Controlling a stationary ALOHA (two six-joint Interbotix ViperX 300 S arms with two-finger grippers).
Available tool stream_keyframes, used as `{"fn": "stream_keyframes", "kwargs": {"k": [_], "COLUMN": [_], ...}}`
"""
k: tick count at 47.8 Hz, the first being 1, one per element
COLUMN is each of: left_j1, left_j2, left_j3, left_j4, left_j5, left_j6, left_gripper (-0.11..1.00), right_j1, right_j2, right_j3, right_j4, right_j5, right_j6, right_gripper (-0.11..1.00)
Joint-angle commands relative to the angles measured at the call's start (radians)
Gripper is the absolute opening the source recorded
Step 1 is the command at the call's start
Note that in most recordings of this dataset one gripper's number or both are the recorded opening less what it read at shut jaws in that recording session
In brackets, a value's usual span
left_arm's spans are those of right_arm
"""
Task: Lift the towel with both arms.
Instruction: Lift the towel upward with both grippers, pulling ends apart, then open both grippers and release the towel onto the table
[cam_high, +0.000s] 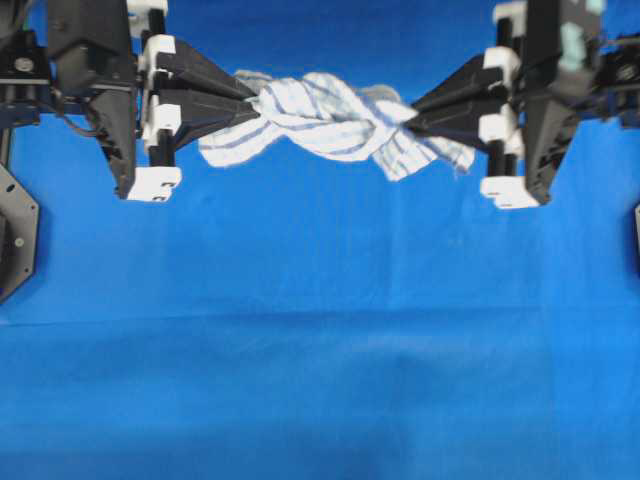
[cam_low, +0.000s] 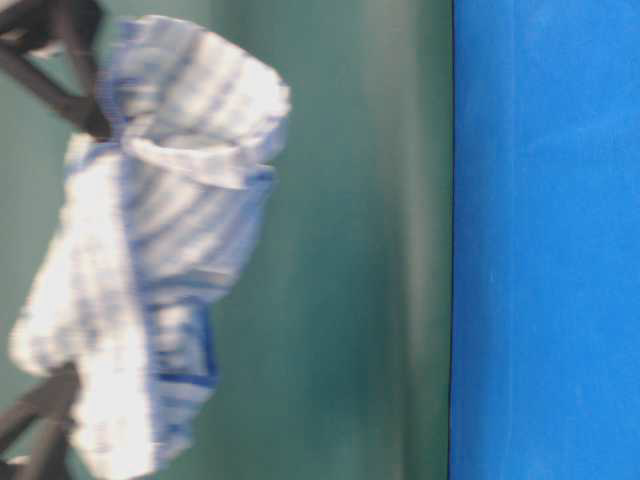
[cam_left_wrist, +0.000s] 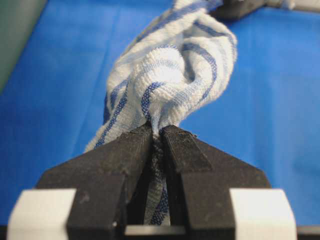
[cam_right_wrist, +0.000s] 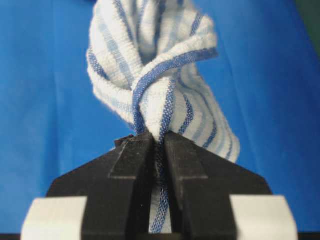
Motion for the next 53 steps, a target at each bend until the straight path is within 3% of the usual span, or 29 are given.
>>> {"fn": "stream_keyframes", "kwargs": {"k": [1,32,37,44,47,53], "left_j1": [-0.015,-0.038,-0.041,-0.051,-0.055,-0.060], "left_j2": [-0.020,-0.021,-0.025,-0.034,-0.040,-0.051], "left_j3": [-0.051,-0.081,-0.077,-0.072,-0.067,-0.055], "left_j4": [0.000,-0.002,0.000,0.000,0.000,0.000], "left_j5": [0.000,0.008,0.009,0.009,0.008,0.011], "left_j6": [0.003,0.005,0.002,0.005,0.005,0.003], "left_gripper": [0.04,0.06,0.30,0.74,0.88,0.90], "right_j1": [-0.002,-0.002,-0.002,-0.002,-0.002,-0.002], "right_j2": [-0.031,-0.046,-0.046,-0.046,-0.046,-0.044], "right_j3": [-0.066,-0.087,-0.086,-0.086,-0.086,-0.083], "right_j4": [-0.005,-0.014,-0.018,-0.020,-0.025,-0.028], "right_j5": [0.028,0.052,0.052,0.052,0.052,0.055], "right_j6": [-0.005,-0.014,-0.008,-0.008,-0.008,-0.005], "right_gripper": [0.09,0.09,0.12,0.54,0.66,0.61]}}
